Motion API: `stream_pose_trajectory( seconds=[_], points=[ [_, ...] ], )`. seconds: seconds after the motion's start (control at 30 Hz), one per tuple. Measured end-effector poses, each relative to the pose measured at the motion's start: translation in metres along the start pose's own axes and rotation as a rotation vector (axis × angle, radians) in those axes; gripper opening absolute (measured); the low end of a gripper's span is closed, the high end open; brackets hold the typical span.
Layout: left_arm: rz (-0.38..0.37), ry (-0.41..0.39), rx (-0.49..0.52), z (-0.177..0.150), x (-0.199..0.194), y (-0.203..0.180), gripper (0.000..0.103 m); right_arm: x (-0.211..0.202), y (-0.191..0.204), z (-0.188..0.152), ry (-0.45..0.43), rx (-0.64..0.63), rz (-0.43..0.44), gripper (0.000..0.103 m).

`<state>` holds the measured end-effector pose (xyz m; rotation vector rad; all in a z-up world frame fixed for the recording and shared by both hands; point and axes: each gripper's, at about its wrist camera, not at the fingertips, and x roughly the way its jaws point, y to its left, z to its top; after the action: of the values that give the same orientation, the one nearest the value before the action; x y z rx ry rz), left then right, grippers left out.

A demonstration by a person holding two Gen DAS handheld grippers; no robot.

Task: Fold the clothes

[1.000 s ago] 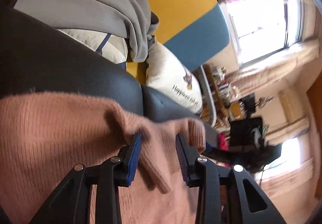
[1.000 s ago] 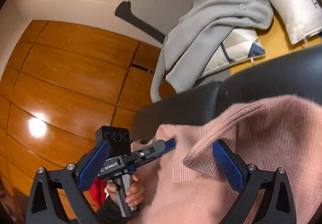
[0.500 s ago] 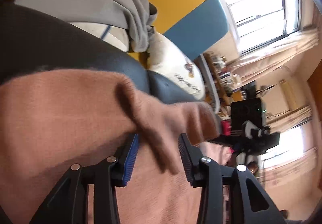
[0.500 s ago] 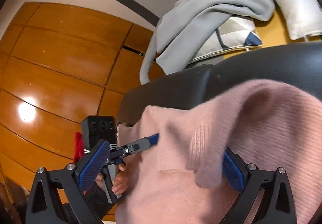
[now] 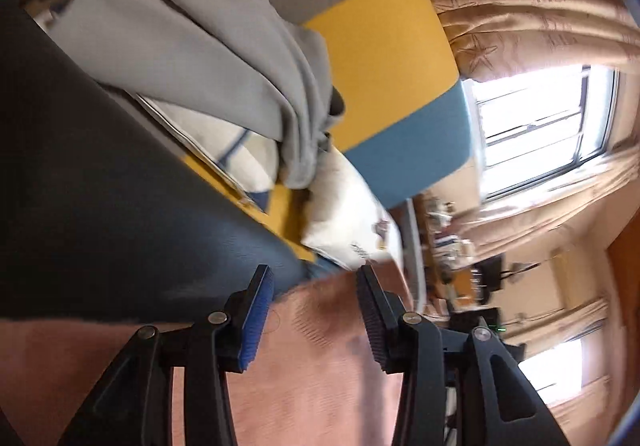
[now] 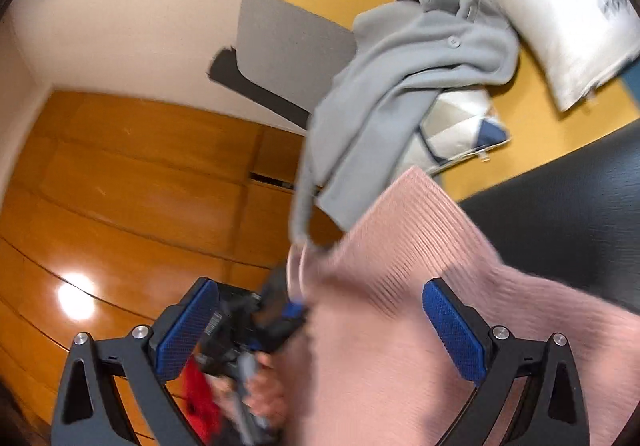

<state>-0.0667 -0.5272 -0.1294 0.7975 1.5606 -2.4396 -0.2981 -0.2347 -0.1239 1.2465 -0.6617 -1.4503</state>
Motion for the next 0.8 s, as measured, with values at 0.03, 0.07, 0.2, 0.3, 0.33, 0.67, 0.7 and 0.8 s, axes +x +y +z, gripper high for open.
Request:
stream_pose_trajectory(
  seconds=[0.03, 0.07, 0.2, 0.3, 0.33, 0.67, 0.7, 0.8],
  points=[
    [0.017, 0.0, 0.025, -0.004, -0.003, -0.001, 0.043, -0.001, 0.002, -0.005, 0.015, -0.028, -0.033, 0.103],
    [0.05, 0.01, 0.063, -0.009, -0.003, -0.002, 0.043, -0.002, 0.004, -0.011, 0.034, -0.067, -0.08, 0.103],
    [0.228, 0.021, 0.193, -0.023, 0.004, -0.006, 0.041, 0.002, 0.015, -0.032, 0.025, -0.245, -0.288, 0.103],
    [0.272, -0.014, 0.216, -0.031, -0.005, -0.003, 0.041, 0.014, 0.008, -0.042, 0.06, -0.265, -0.304, 0.103],
    [0.28, -0.029, 0.231, -0.034, -0.007, 0.0, 0.039, 0.016, 0.009, -0.045, 0.049, -0.29, -0.316, 0.103],
    [0.24, -0.1, 0.206, -0.028, -0.029, 0.039, 0.014, 0.045, 0.022, -0.053, -0.068, -0.443, -0.557, 0.103],
    [0.24, -0.098, 0.204, -0.026, -0.029, 0.041, 0.014, 0.046, 0.023, -0.053, -0.067, -0.441, -0.564, 0.103],
    [0.255, -0.089, 0.209, -0.025, -0.028, 0.038, 0.015, 0.043, 0.027, -0.068, -0.072, -0.458, -0.558, 0.103]
  ],
)
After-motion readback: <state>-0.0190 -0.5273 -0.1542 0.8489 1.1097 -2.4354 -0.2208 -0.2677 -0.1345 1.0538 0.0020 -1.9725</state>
